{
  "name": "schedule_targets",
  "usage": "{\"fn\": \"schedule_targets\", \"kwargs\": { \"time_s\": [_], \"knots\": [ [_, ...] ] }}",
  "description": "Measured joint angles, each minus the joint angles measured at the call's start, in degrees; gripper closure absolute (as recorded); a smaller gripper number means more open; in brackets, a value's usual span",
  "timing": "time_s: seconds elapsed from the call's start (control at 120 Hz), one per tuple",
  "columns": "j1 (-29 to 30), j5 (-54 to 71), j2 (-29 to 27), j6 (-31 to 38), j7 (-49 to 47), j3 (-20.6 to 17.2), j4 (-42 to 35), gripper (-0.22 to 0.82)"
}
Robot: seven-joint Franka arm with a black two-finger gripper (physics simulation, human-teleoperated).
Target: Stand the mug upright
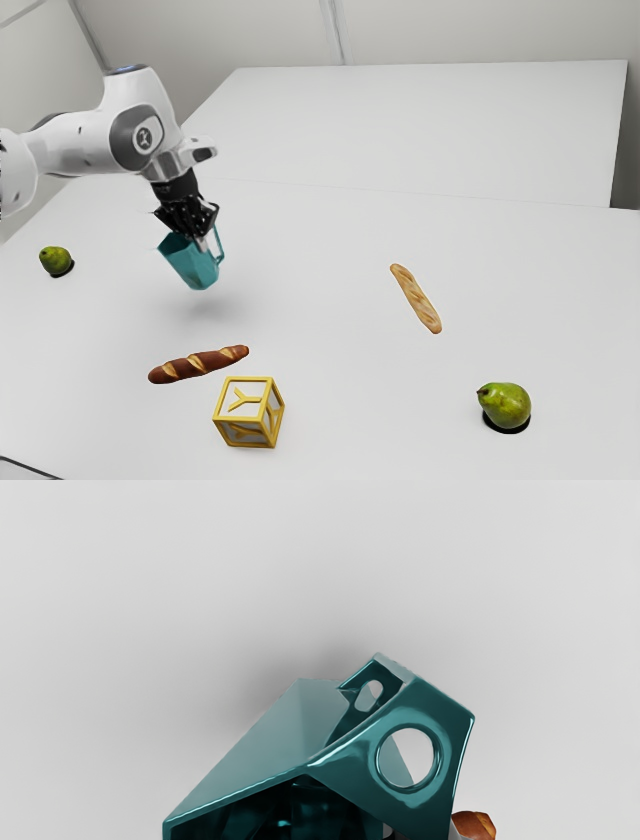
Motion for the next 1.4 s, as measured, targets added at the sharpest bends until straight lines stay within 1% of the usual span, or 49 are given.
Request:
{"fn": "schedule_targets", "kwargs": {
  "time_s": [0.075, 0.183, 0.458, 0.667, 0.867, 1.033, 1.117, 1.242, 1.4],
  "knots": [
    [-0.3, 0.4, -0.1, 1.6, -2.8, -1.8, -0.9, 0.79],
    [-0.4, 0.7, 0.4, 3.2, -6.4, -2.7, -1.4, 0.79],
    [-0.2, 2.5, 4.8, 6.8, -13.3, -4.1, -0.9, 0.79],
    [-0.5, 2.9, 7.4, 9.0, -17.1, -4.2, -0.8, 0.79],
    [-0.5, 3.0, 8.4, 10.1, -19.8, -4.2, -0.8, 0.79],
    [-0.7, 2.8, 8.3, 10.1, -21.0, -4.2, -1.0, 0.42],
    [-0.8, 2.8, 7.6, 9.9, -21.5, -4.2, -0.9, 0.28],
    [-1.2, 2.8, 6.1, 9.6, -22.1, -4.2, -1.0, 0.16],
    [-2.4, 2.7, 3.2, 9.4, -22.7, -4.2, -1.0, 0.07]
  ]
}}
